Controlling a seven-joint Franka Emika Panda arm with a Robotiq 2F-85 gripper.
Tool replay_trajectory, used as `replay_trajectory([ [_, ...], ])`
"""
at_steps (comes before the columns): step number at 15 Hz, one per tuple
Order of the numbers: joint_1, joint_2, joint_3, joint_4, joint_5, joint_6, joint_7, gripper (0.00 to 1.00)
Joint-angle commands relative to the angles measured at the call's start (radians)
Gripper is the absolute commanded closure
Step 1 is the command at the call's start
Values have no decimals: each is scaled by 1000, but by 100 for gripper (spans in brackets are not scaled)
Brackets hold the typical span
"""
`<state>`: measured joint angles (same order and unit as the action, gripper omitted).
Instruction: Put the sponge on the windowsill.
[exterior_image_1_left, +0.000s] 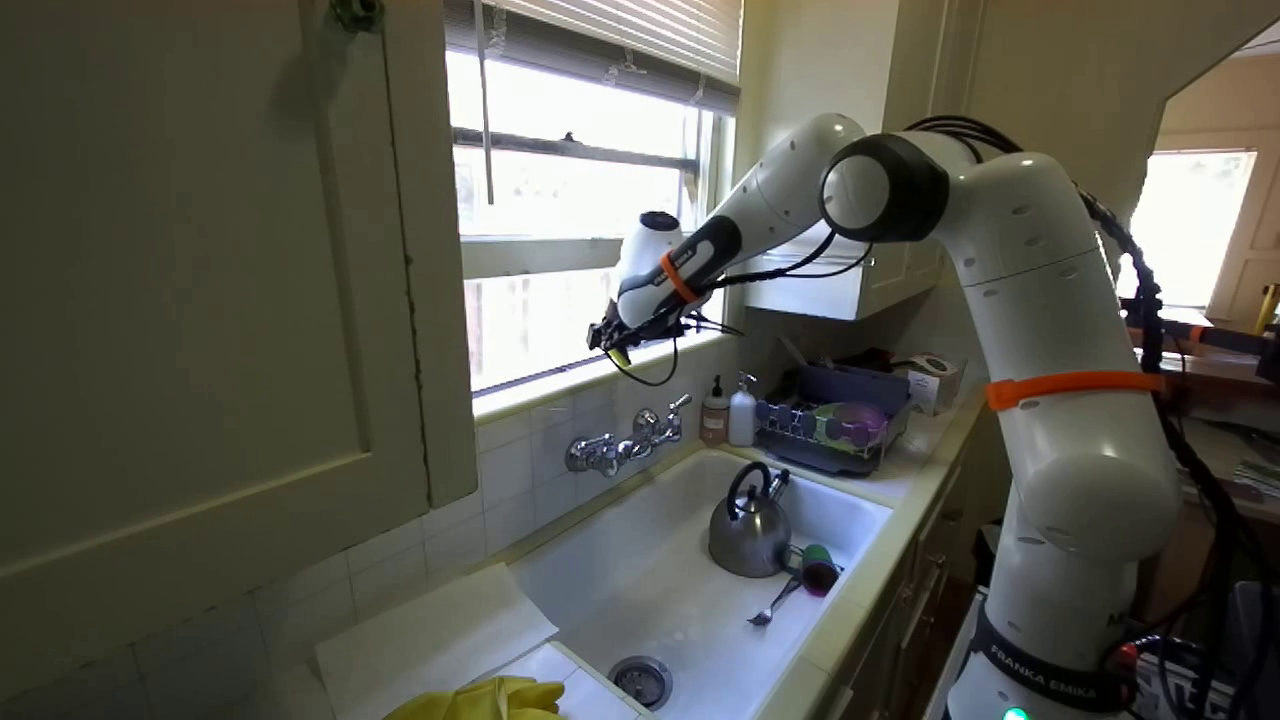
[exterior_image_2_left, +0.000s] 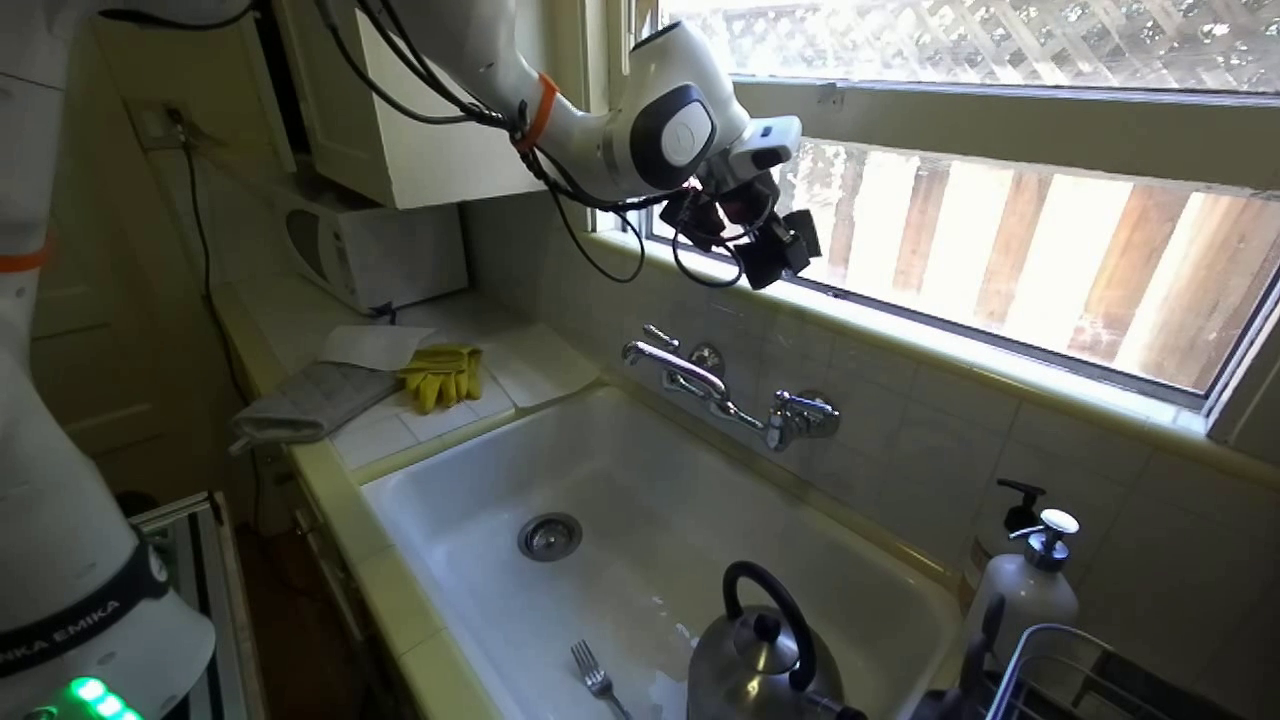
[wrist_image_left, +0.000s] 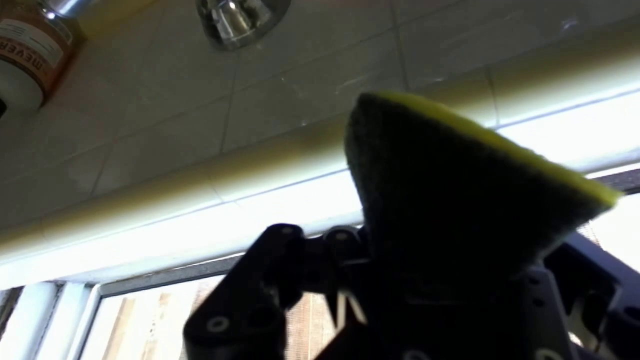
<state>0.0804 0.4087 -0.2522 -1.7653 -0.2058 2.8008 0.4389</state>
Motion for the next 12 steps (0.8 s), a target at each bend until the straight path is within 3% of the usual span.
replay_trajectory([
  [1,-21,44,30,64,34,-20,-54,100],
  [12,-38,150,60,202,49,-29,-134,100],
])
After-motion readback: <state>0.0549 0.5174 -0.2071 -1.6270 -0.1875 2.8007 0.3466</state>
